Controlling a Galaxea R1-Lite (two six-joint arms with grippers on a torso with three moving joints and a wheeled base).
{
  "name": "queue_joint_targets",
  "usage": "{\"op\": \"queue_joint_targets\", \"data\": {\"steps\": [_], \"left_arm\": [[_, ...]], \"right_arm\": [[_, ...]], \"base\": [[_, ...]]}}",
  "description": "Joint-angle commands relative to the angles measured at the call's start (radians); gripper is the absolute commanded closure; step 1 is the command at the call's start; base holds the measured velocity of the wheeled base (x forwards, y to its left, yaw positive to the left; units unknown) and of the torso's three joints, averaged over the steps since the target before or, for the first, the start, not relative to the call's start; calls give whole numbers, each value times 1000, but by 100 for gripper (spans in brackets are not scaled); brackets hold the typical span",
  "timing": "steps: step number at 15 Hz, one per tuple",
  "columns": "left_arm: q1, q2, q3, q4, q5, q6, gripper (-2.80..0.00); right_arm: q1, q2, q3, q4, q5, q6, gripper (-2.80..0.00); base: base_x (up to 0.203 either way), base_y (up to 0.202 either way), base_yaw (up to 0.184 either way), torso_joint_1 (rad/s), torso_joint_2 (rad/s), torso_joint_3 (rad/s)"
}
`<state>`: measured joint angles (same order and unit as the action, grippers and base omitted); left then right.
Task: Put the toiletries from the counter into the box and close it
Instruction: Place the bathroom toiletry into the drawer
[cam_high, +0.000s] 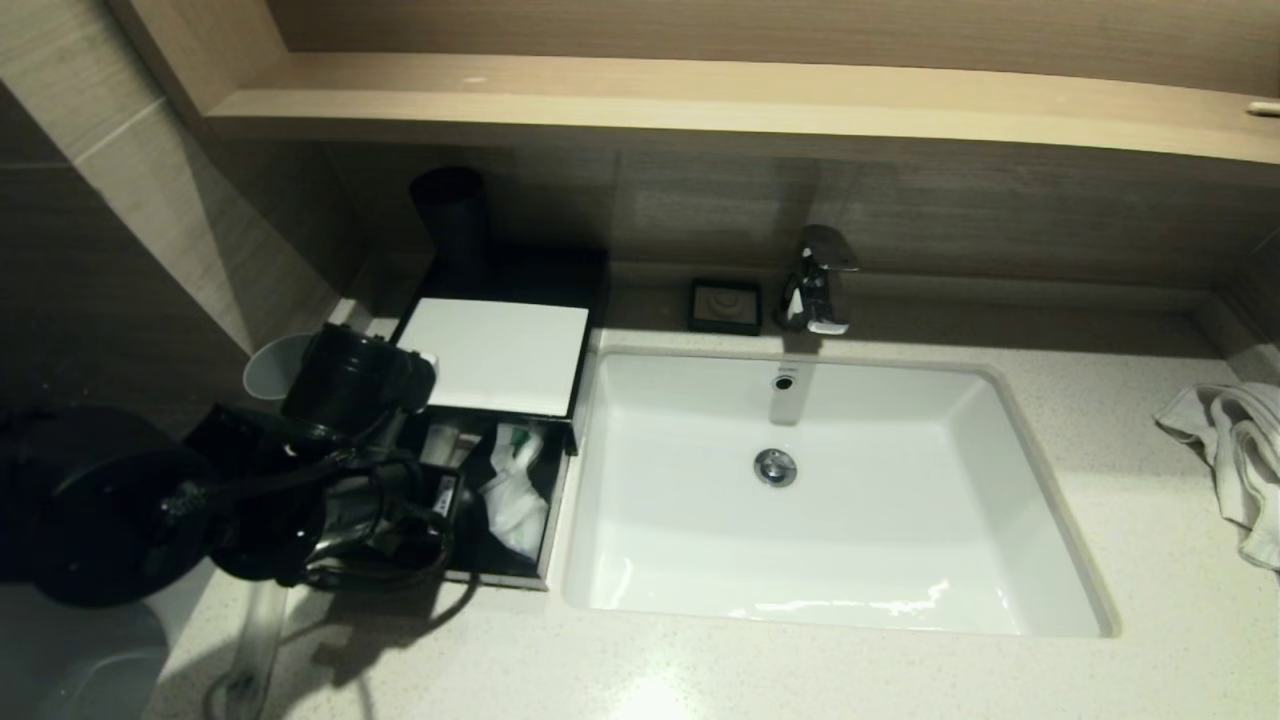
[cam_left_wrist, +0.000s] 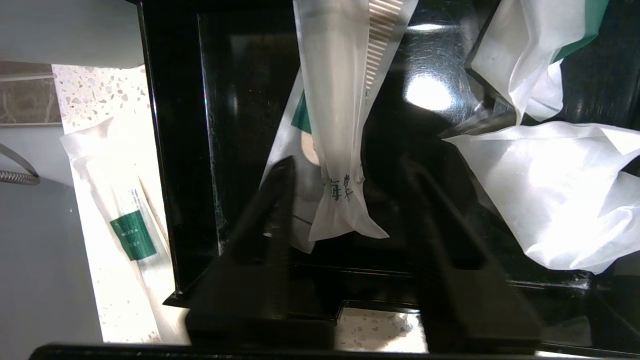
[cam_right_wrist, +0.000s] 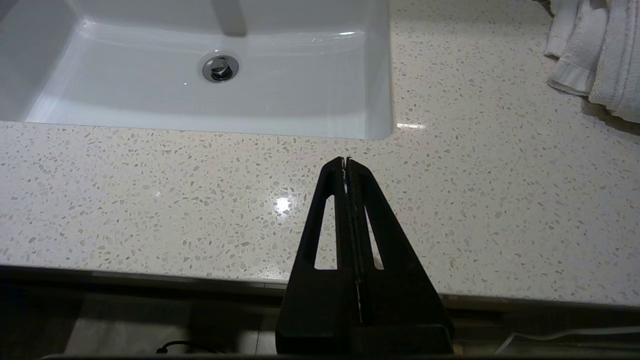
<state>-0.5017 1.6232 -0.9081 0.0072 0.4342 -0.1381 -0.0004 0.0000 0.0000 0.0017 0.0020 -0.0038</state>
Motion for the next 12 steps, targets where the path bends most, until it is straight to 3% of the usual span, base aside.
{"op": "queue_joint_targets", "data": {"steps": [1, 12], "left_arm": [[0, -3, 0, -1, 3, -2, -280], [1, -87, 6, -24, 9, -5, -280]], "right_arm": [[0, 0, 0, 0, 1, -1, 0], [0, 0, 0, 0, 0, -1, 0]], "base": [[0, 0, 0, 0, 0, 0], [0, 0, 0, 0, 0, 0]]}}
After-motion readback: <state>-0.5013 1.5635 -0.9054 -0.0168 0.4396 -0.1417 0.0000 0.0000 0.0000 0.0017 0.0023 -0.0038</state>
